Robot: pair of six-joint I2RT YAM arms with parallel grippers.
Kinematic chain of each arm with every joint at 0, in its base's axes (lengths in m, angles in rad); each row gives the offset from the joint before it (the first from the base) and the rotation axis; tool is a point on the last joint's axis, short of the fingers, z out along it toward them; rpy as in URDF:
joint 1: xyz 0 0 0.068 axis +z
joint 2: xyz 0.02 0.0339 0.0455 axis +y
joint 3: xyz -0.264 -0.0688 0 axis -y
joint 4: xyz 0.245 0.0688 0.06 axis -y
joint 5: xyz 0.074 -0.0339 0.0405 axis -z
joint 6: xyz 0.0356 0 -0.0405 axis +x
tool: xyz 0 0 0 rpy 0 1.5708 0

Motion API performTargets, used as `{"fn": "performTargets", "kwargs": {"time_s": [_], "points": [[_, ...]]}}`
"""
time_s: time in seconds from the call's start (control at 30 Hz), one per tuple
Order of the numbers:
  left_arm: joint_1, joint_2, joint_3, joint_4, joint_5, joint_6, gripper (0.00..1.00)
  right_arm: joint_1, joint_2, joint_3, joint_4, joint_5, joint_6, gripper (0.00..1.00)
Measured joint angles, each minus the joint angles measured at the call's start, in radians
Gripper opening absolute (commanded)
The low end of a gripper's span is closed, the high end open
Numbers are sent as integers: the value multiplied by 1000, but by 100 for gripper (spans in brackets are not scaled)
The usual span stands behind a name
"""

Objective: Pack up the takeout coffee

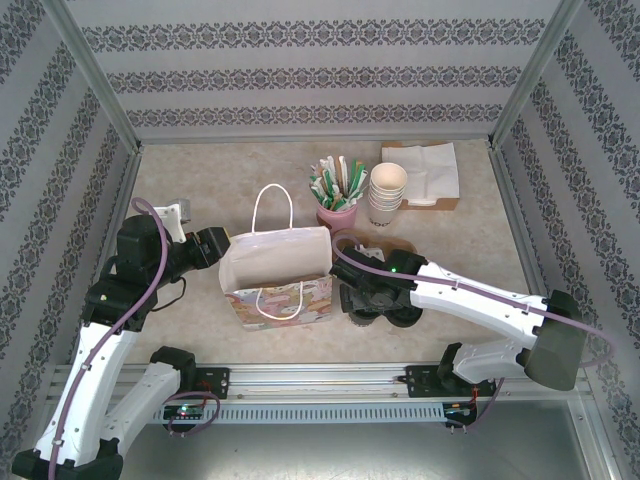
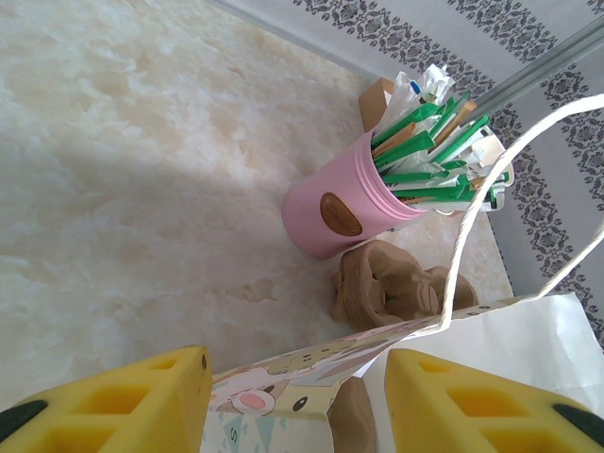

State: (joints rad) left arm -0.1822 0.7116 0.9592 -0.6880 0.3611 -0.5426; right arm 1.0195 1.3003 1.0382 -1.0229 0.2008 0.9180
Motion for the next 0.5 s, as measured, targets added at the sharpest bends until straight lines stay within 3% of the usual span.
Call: {"fn": "performTargets", "kwargs": {"time_s": [0.13, 0.5], "points": [[0, 0, 0, 0, 1, 0, 52, 0, 10, -1, 3, 0, 0, 78], [0, 0, 0, 0, 0, 0, 52, 5, 7, -1, 3, 17, -8, 64]]}}
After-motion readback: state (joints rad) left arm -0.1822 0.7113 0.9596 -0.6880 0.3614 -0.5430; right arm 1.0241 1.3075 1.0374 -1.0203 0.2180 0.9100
